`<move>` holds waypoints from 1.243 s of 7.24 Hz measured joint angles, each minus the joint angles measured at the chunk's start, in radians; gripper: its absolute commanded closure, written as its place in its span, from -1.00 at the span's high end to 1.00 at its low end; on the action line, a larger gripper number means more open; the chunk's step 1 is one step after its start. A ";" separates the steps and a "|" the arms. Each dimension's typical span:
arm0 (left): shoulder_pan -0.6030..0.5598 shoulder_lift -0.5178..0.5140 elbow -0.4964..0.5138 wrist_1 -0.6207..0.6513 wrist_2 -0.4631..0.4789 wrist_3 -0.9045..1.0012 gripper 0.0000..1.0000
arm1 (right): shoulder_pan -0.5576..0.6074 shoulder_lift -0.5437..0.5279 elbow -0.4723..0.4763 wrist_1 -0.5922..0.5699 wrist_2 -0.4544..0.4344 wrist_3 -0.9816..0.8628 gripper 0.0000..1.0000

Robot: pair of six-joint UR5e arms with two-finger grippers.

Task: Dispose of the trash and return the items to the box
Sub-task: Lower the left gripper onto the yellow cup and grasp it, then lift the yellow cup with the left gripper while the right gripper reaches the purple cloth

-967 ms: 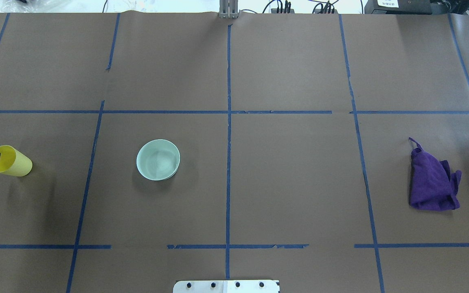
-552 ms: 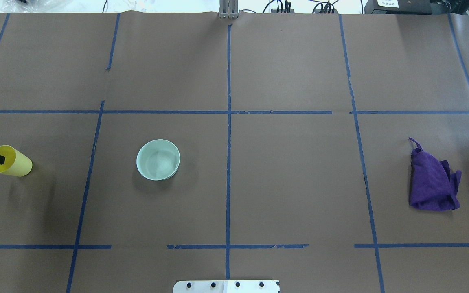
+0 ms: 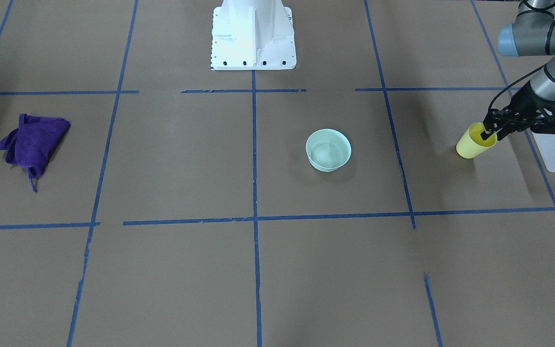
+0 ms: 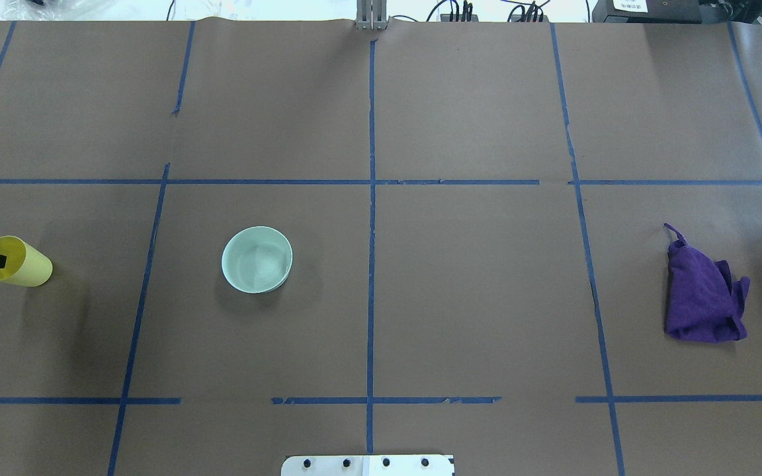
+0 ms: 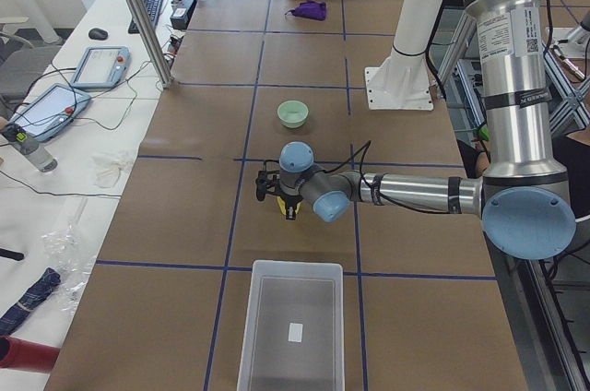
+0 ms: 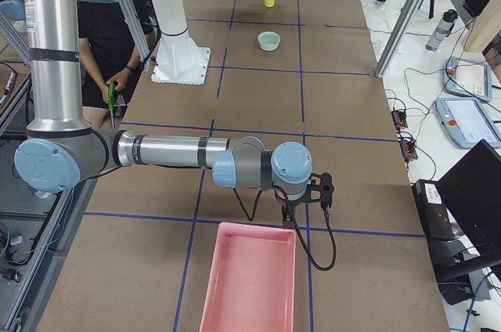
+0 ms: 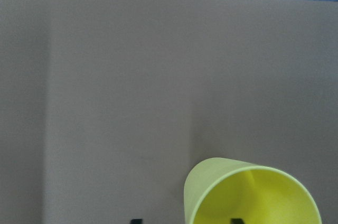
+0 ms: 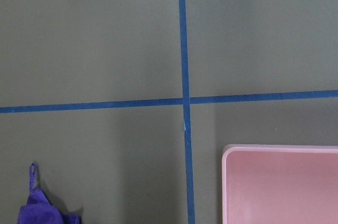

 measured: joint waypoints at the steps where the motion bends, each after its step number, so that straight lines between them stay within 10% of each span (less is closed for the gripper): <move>1: 0.000 -0.003 0.002 0.000 0.000 0.000 -0.91 | 0.000 0.000 0.000 0.000 0.000 0.000 1.00; 9: -0.052 -0.009 -0.177 0.129 -0.044 0.000 -1.00 | -0.034 -0.007 0.098 -0.009 -0.003 0.003 1.00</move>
